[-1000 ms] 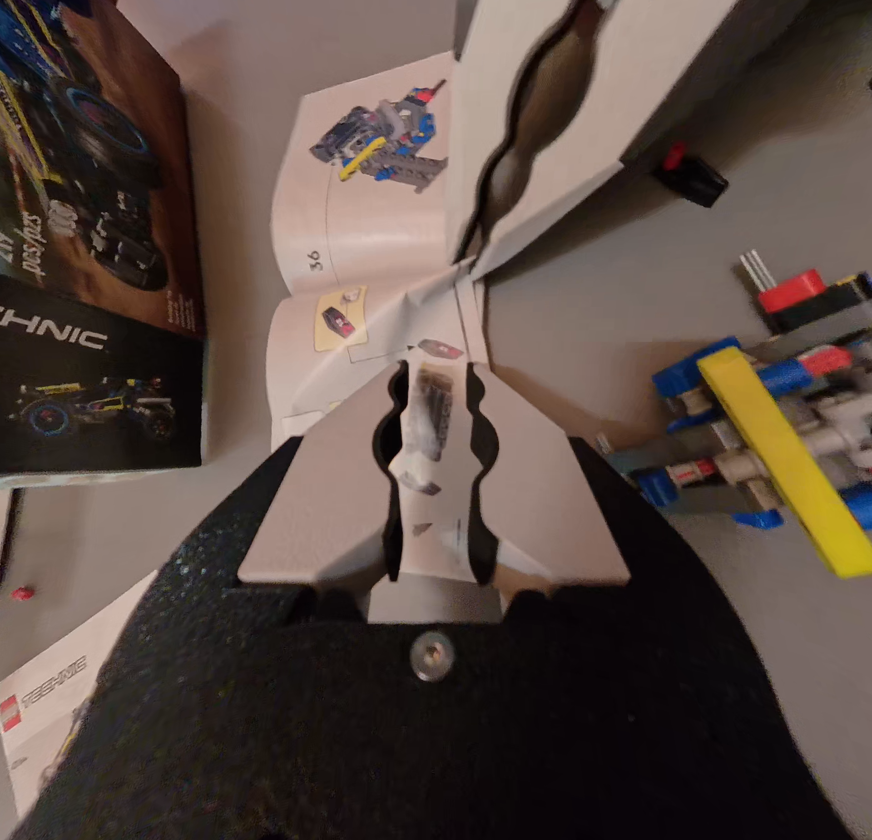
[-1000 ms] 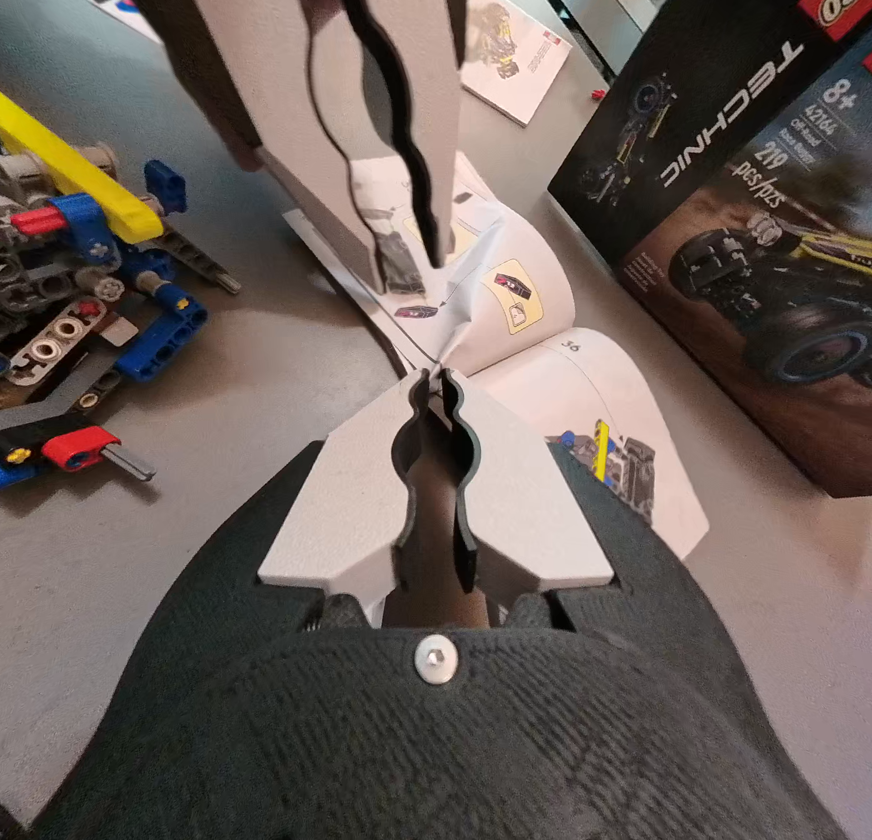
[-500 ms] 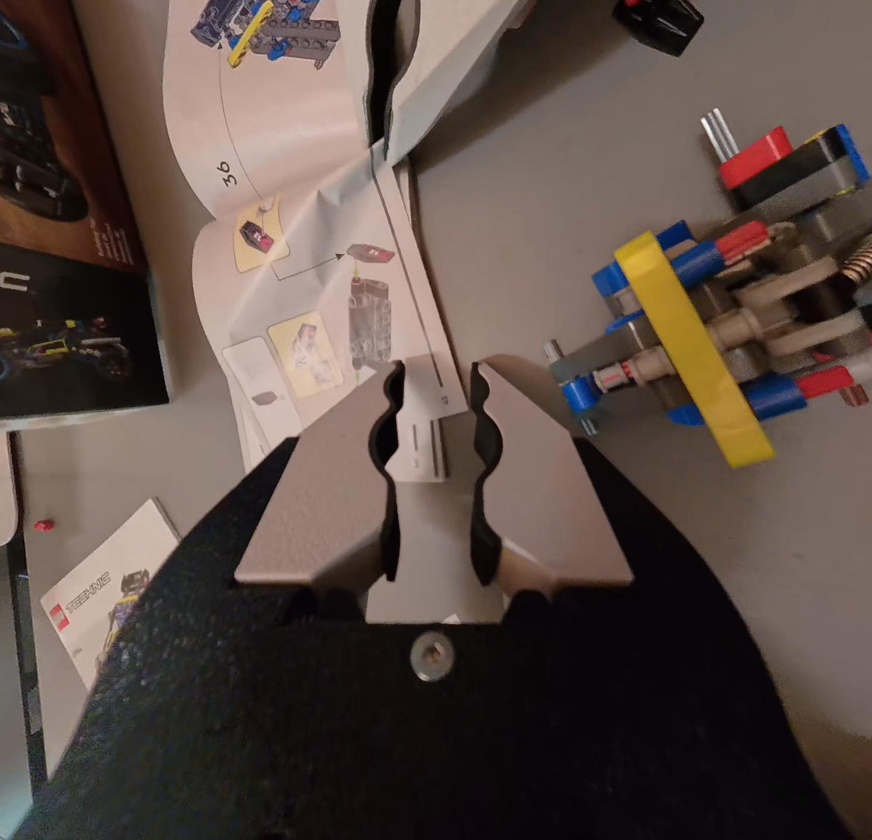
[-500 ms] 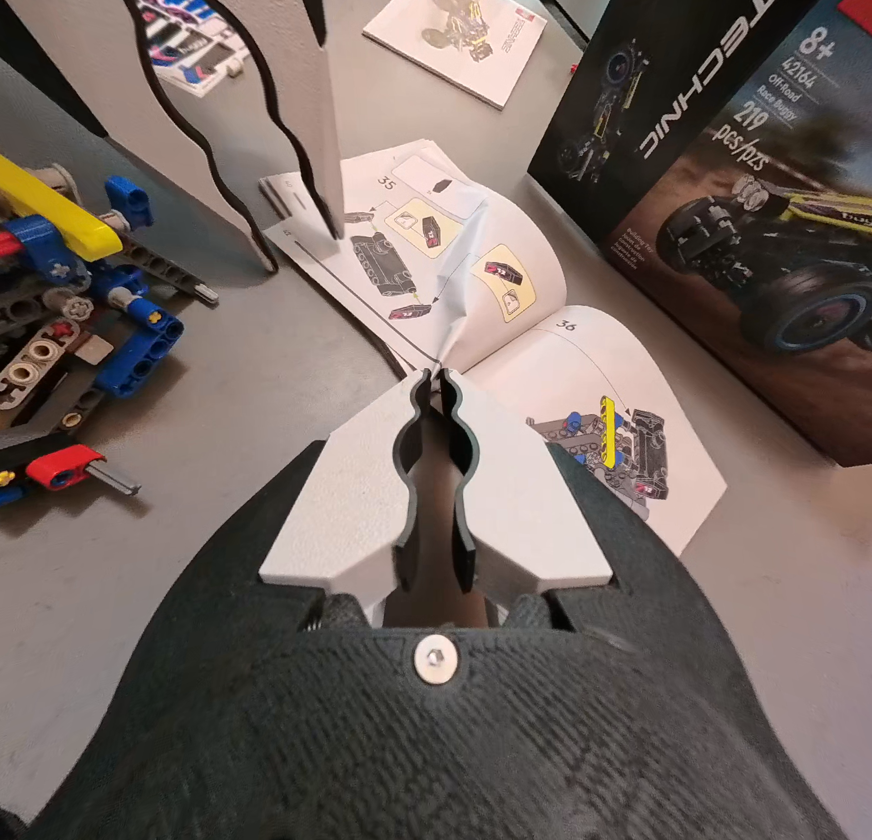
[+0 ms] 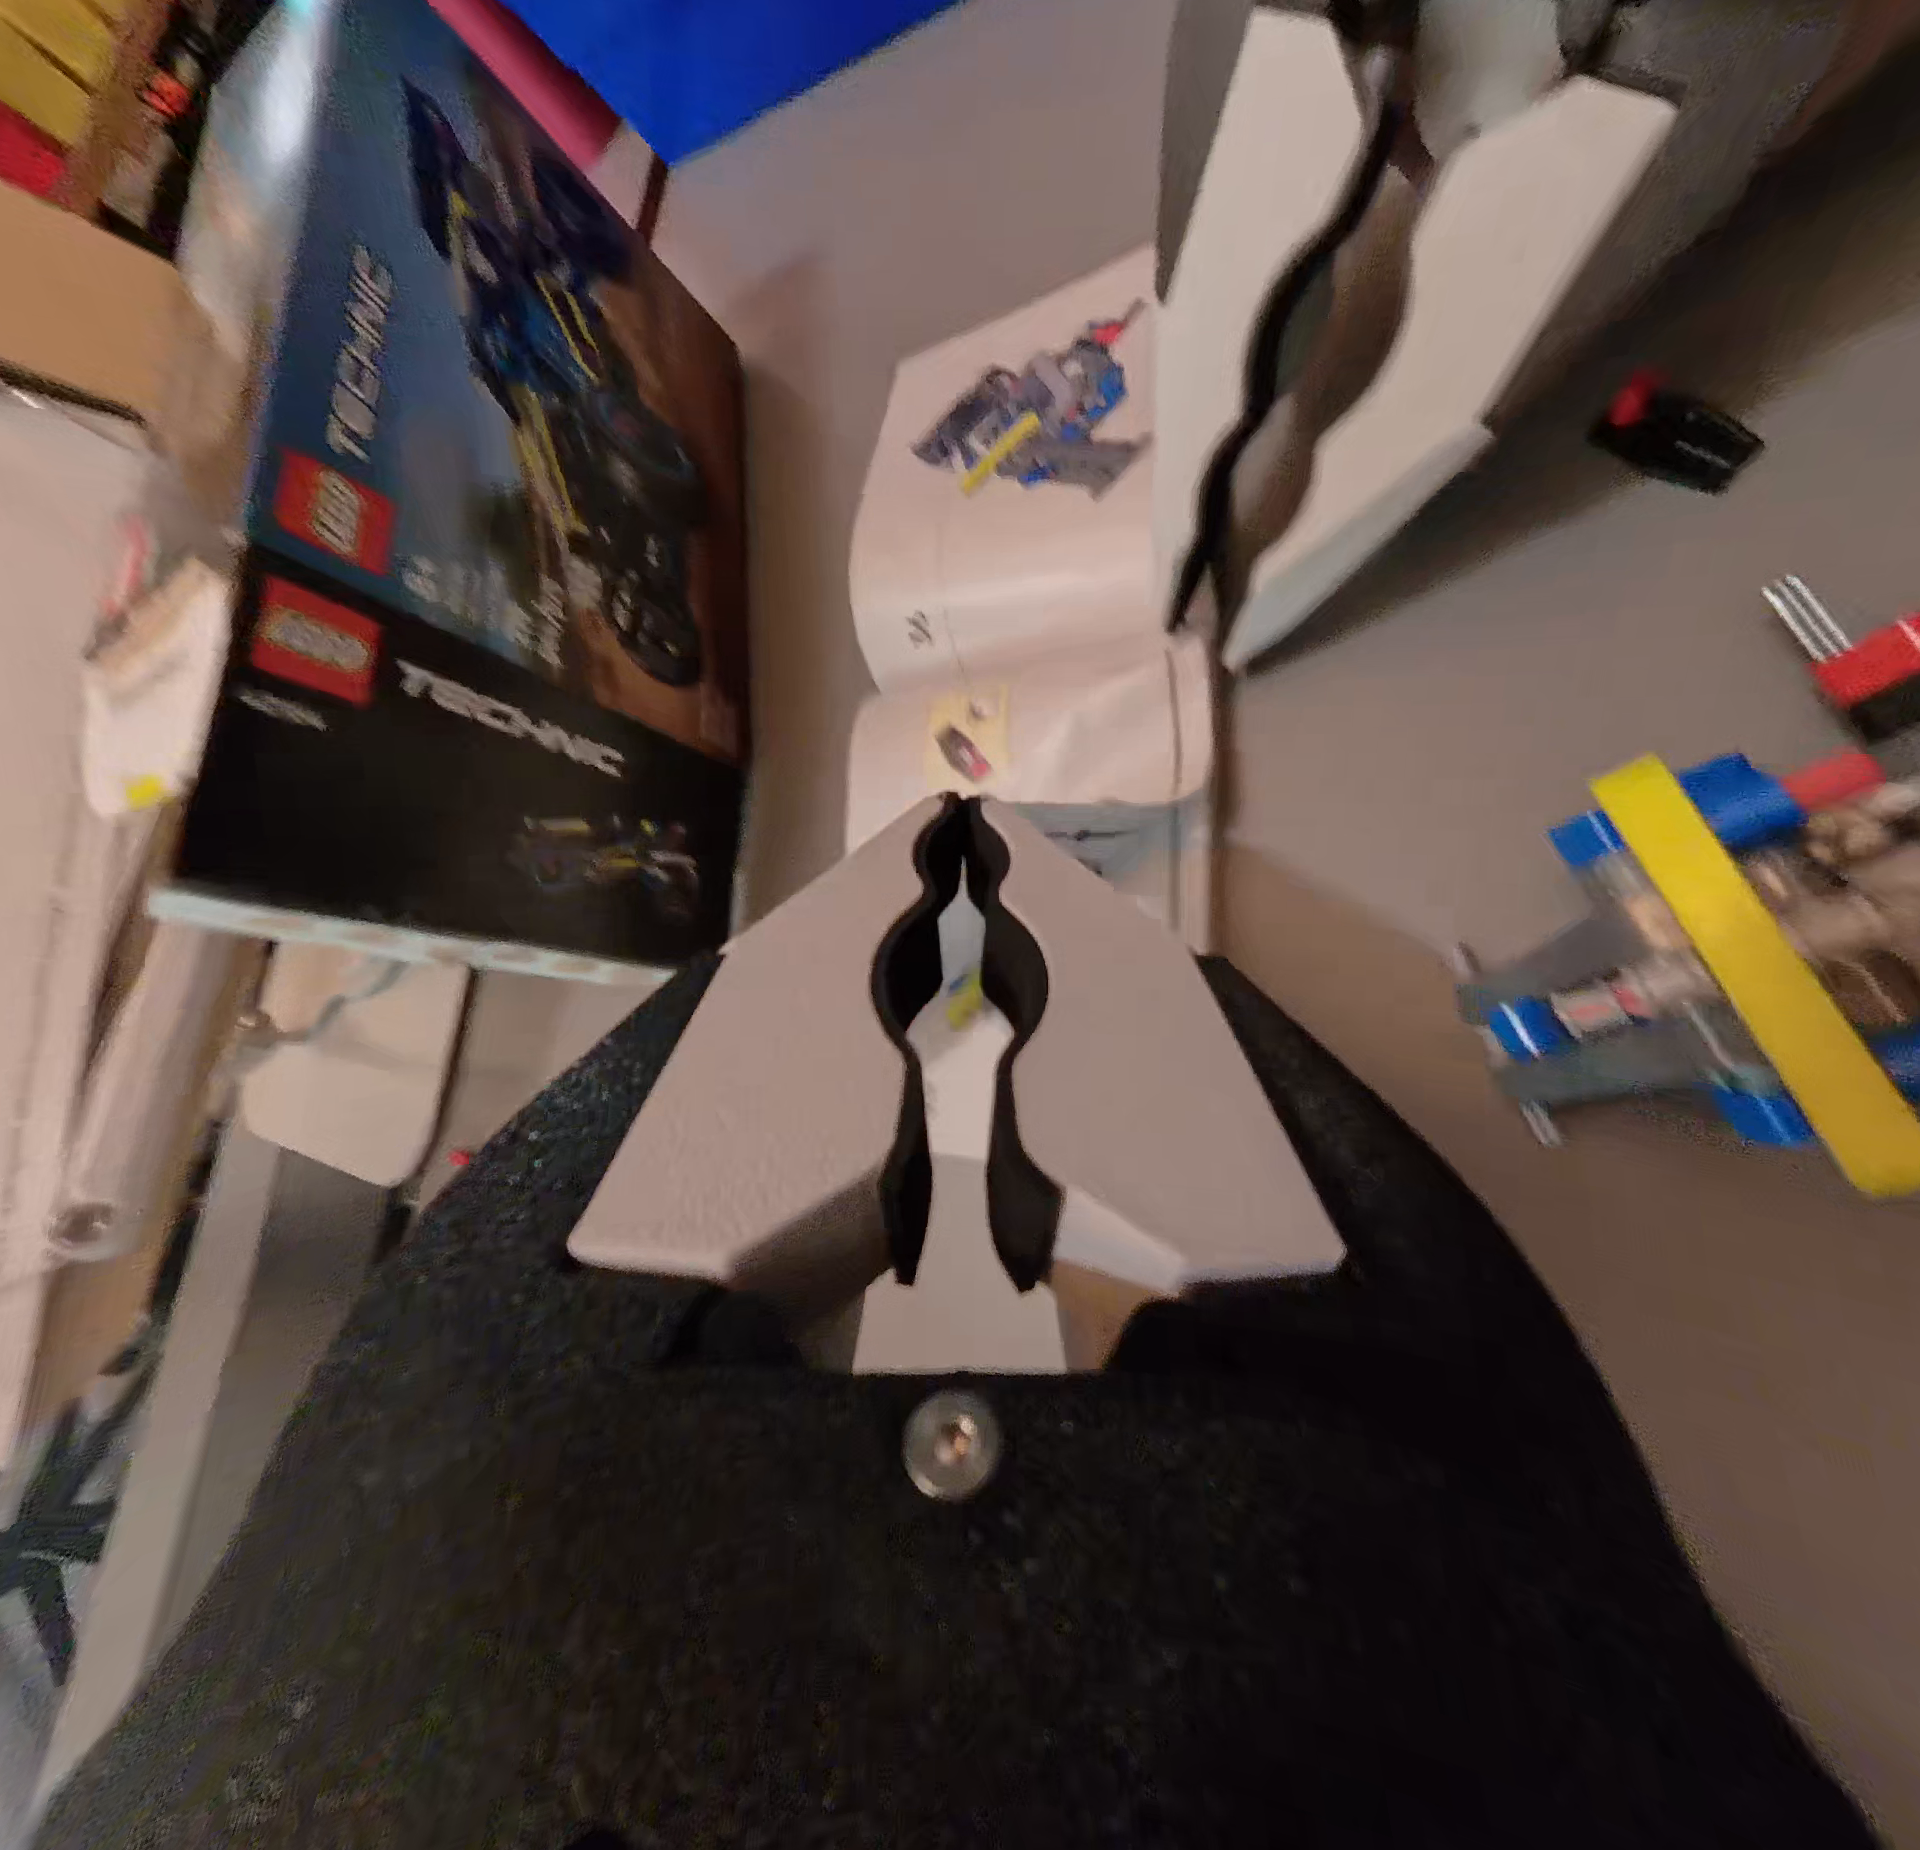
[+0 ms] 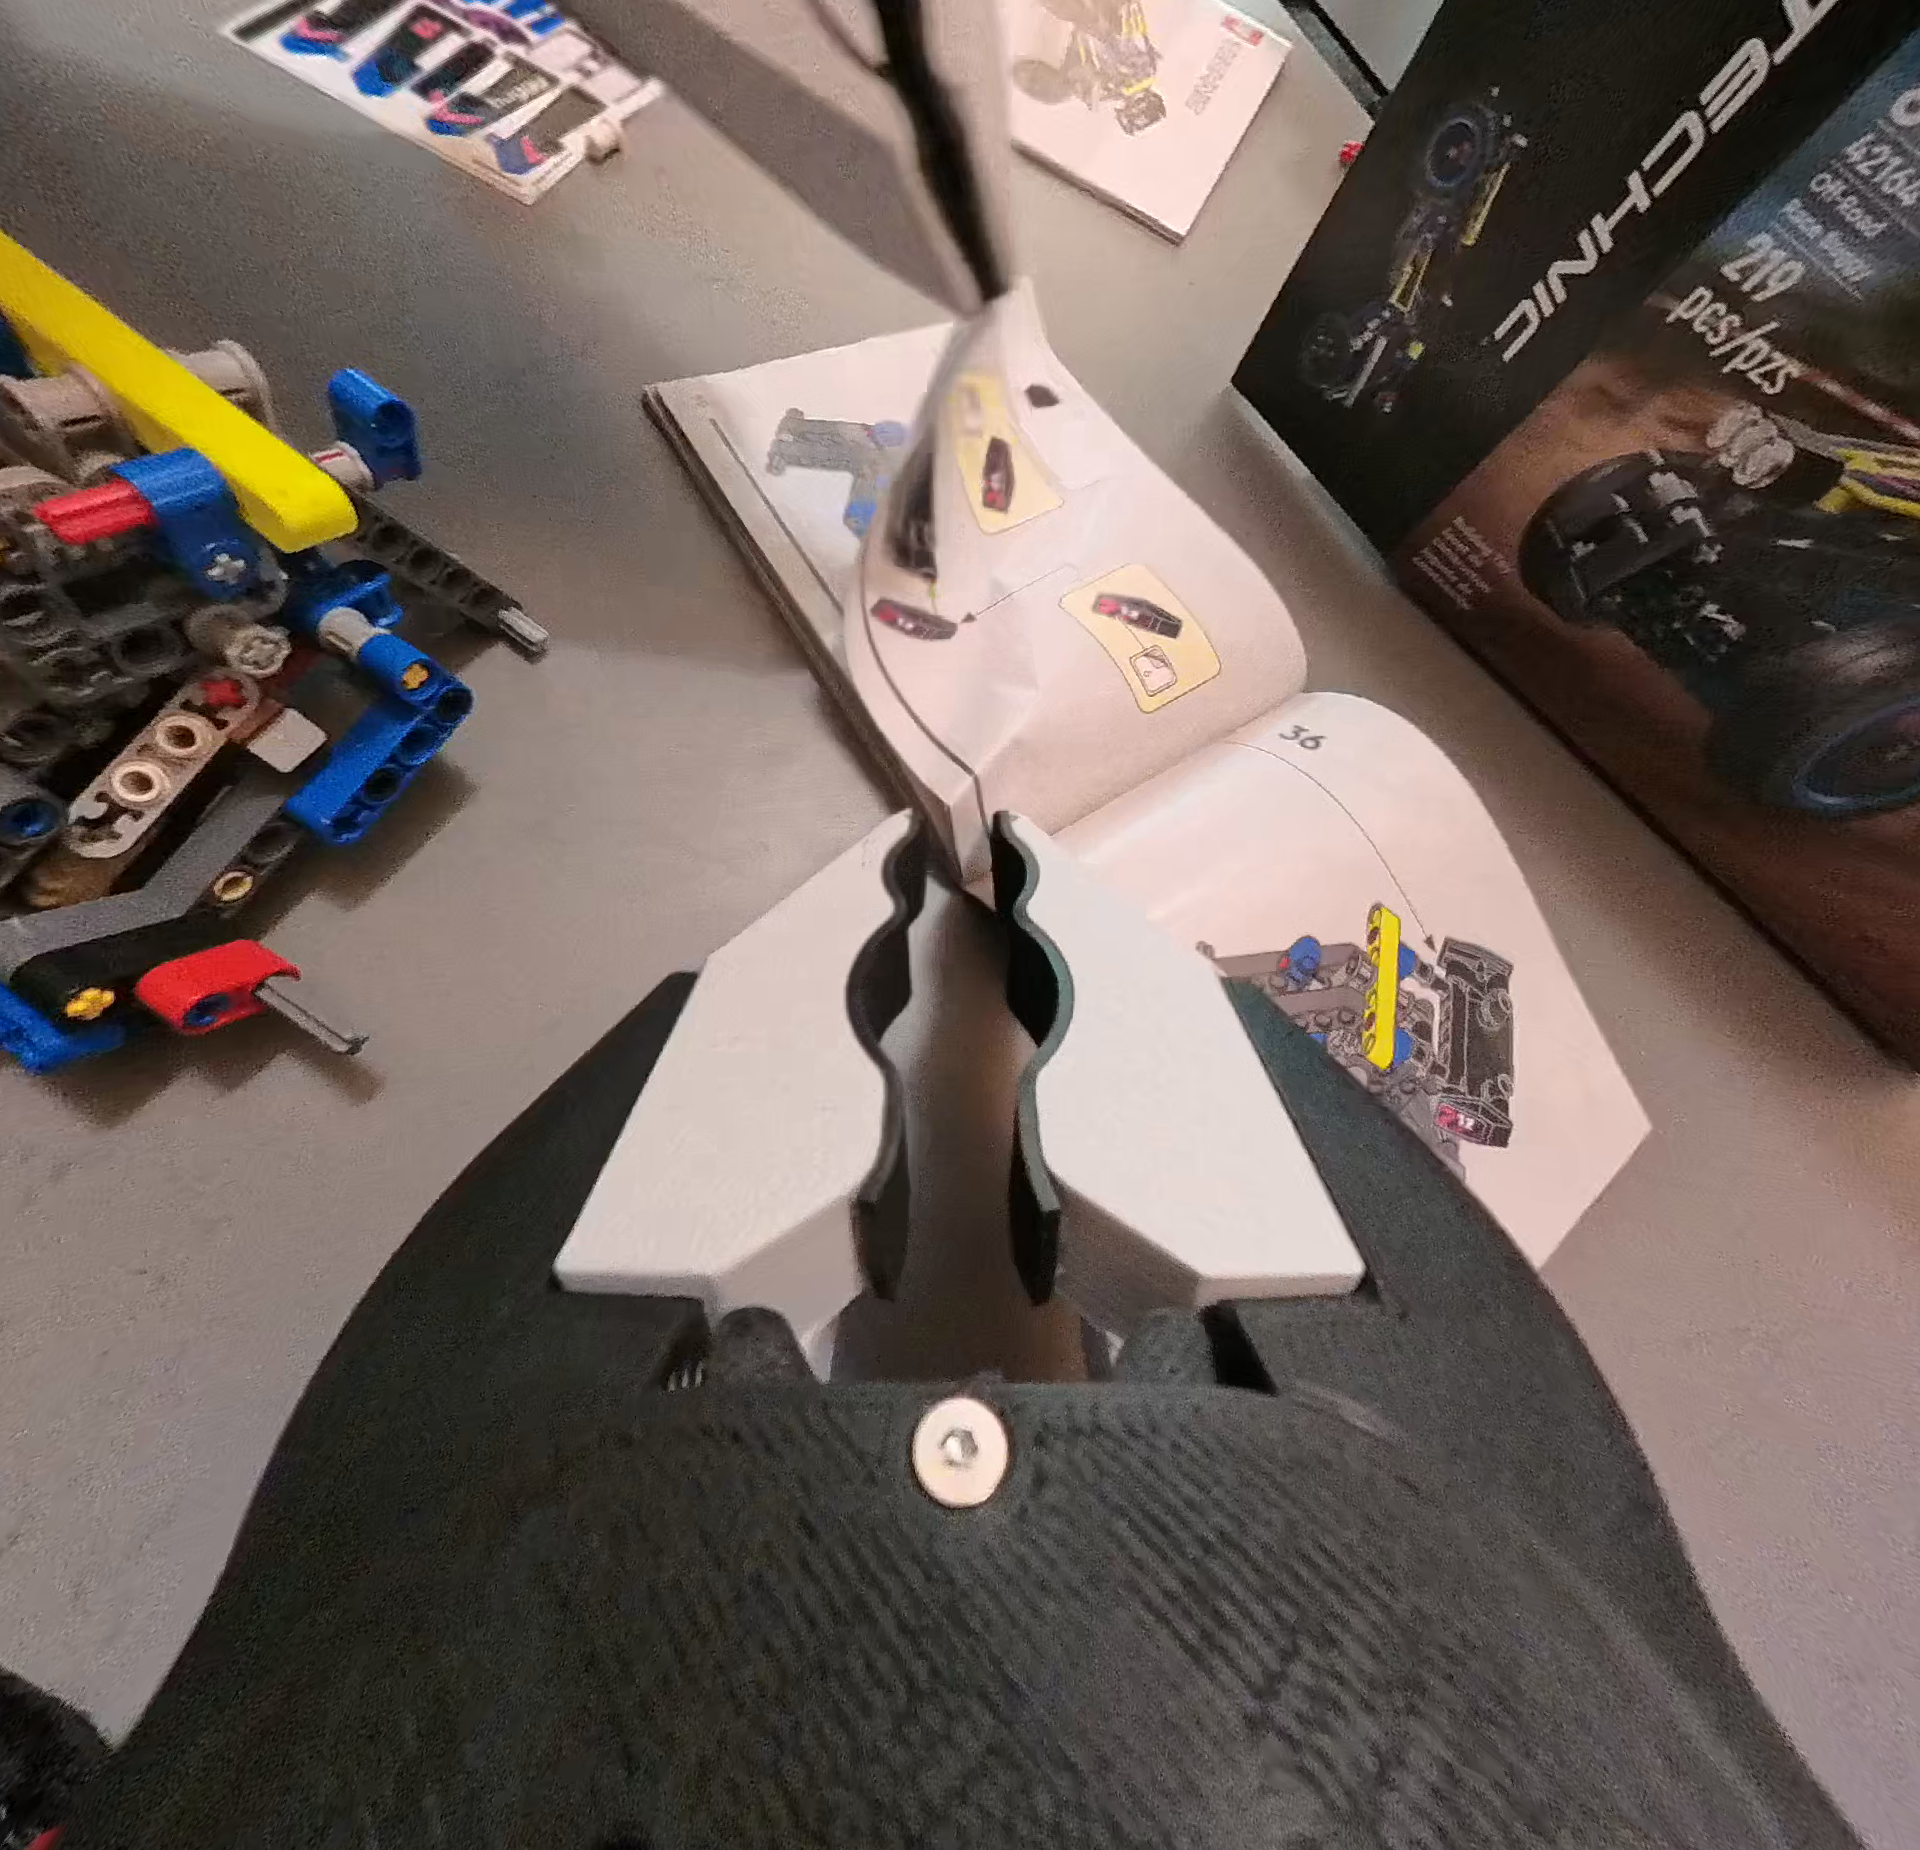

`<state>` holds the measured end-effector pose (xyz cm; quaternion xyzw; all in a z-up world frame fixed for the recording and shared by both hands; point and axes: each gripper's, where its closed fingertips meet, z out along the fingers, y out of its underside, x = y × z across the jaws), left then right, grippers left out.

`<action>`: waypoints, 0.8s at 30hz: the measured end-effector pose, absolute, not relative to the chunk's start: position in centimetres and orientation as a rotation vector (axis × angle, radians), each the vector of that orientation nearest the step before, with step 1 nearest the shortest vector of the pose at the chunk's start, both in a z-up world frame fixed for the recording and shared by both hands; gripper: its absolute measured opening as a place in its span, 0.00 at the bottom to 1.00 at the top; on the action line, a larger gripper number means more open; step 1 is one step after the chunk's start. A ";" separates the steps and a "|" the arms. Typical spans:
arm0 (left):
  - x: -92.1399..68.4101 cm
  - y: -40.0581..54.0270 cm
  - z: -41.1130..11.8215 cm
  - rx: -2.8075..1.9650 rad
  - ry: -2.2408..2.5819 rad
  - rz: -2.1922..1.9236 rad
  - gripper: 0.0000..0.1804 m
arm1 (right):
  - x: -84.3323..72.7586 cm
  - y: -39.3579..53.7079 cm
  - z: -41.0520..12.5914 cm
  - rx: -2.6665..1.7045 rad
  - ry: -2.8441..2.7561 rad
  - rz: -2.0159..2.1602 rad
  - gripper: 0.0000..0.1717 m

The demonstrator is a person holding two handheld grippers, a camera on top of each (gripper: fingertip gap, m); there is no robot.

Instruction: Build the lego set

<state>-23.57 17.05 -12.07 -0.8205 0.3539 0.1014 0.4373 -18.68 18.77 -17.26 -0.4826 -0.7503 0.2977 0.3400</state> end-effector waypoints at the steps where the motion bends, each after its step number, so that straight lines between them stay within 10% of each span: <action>1: -23.5 18.0 -11.3 -2.001 0.882 0.281 0.00 | -18.7 18.8 -17.2 -1.251 -1.947 0.772 0.07; 9: -18.5 23.4 -7.2 -1.708 1.081 0.336 0.00 | -19.6 20.3 -14.5 -1.259 -1.748 0.796 0.28; 14: -16.2 24.9 -7.2 -1.588 1.147 0.414 0.00 | -18.4 23.9 -14.1 -1.524 -1.529 0.932 0.00; 18: -17.0 23.0 -6.1 -1.640 0.954 0.248 0.12 | -17.2 26.0 -14.4 -1.622 -1.452 0.917 0.00; 24: -21.2 18.5 -15.2 -2.068 0.777 0.019 0.00 | -16.1 27.1 -15.8 -1.785 -1.429 0.938 0.00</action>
